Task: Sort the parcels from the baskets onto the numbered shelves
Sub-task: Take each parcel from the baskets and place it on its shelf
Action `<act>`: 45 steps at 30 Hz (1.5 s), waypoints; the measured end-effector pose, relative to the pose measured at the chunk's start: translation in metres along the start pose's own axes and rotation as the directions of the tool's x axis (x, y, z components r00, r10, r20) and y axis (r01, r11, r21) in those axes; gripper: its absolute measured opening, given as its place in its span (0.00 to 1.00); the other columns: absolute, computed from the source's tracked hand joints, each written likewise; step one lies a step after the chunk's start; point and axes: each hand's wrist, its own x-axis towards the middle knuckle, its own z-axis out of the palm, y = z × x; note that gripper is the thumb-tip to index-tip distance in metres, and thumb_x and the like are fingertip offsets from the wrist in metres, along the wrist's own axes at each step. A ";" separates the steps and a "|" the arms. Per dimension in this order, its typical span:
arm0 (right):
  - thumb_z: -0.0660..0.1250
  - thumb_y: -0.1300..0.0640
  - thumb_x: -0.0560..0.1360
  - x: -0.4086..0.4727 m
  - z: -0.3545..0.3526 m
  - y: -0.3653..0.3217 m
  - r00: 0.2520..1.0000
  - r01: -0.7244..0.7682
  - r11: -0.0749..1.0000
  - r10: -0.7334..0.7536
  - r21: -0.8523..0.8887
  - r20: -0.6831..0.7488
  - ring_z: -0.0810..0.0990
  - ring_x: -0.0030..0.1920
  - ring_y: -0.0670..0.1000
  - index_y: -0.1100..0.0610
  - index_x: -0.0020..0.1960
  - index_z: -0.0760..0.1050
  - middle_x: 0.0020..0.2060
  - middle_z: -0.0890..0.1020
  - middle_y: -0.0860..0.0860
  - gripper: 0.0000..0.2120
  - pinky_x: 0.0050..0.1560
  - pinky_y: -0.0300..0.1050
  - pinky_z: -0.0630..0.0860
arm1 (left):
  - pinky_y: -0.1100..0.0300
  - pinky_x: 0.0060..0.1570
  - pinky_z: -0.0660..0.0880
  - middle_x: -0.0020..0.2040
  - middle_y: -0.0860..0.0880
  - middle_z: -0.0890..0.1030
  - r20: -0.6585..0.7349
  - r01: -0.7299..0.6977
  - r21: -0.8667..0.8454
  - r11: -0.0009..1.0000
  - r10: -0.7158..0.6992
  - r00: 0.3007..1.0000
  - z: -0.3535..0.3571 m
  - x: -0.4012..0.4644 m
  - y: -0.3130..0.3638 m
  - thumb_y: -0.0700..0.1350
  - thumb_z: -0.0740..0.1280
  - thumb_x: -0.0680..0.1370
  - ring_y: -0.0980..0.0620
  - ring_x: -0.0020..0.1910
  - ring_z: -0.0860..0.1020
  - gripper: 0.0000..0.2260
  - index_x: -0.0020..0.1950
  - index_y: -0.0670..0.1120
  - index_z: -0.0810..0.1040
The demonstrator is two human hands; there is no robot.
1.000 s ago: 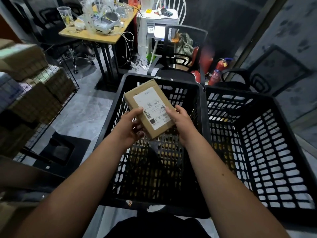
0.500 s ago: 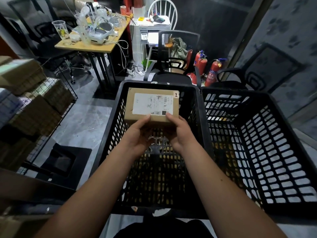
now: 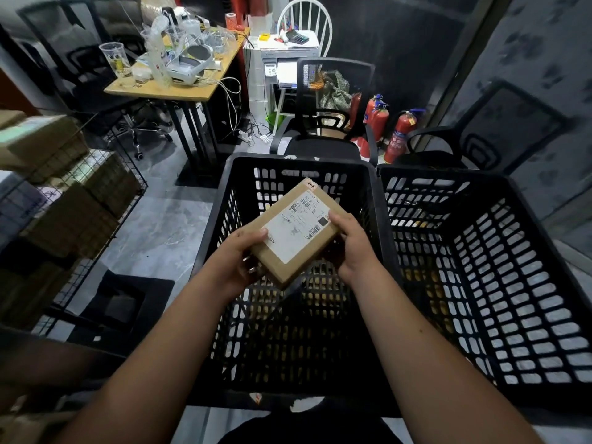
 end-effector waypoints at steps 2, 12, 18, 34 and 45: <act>0.82 0.39 0.66 -0.002 0.004 -0.001 1.000 -0.007 1.000 0.007 0.007 0.001 0.80 0.61 0.59 0.45 0.83 0.55 0.71 0.76 0.54 0.55 0.57 0.66 0.80 | 0.43 0.65 0.77 0.56 0.47 0.84 -0.014 -0.029 -0.051 0.998 0.028 0.999 0.000 0.003 -0.004 0.43 0.73 0.78 0.45 0.57 0.82 0.13 0.62 0.51 0.81; 0.77 0.57 0.75 -0.014 0.025 0.018 0.961 0.230 0.915 -0.161 -0.332 0.224 0.71 0.73 0.58 0.20 0.73 0.59 0.79 0.66 0.47 0.44 0.63 0.65 0.80 | 0.66 0.28 0.77 0.70 0.37 0.79 -0.084 -0.090 -0.312 0.946 0.067 0.994 0.018 0.010 -0.011 0.39 0.66 0.82 0.39 0.66 0.78 0.19 0.73 0.39 0.74; 0.67 0.68 0.80 -0.018 0.026 0.010 0.931 0.321 0.884 -0.227 -0.341 0.287 0.78 0.64 0.45 0.32 0.80 0.60 0.74 0.70 0.43 0.41 0.54 0.43 0.83 | 0.54 0.48 0.82 0.66 0.39 0.82 -0.098 -0.127 -0.191 0.973 0.110 0.989 0.018 0.017 -0.019 0.41 0.72 0.79 0.38 0.66 0.80 0.21 0.72 0.40 0.75; 0.74 0.70 0.74 -0.033 0.008 0.003 0.907 0.353 0.849 -0.208 -0.393 0.367 0.77 0.66 0.51 0.34 0.76 0.70 0.71 0.70 0.45 0.42 0.56 0.53 0.85 | 0.50 0.66 0.74 0.71 0.51 0.76 -0.061 -0.310 0.794 0.523 0.575 0.816 -0.013 -0.017 -0.015 0.41 0.76 0.74 0.51 0.68 0.75 0.30 0.75 0.53 0.74; 0.74 0.72 0.74 -0.047 -0.005 -0.010 0.903 0.368 0.849 -0.230 -0.379 0.361 0.78 0.65 0.50 0.36 0.76 0.71 0.71 0.72 0.45 0.42 0.58 0.50 0.84 | 0.47 0.67 0.75 0.71 0.50 0.76 0.190 -0.260 0.965 -0.017 0.731 0.655 -0.003 -0.022 -0.016 0.50 0.76 0.75 0.47 0.69 0.74 0.31 0.77 0.51 0.71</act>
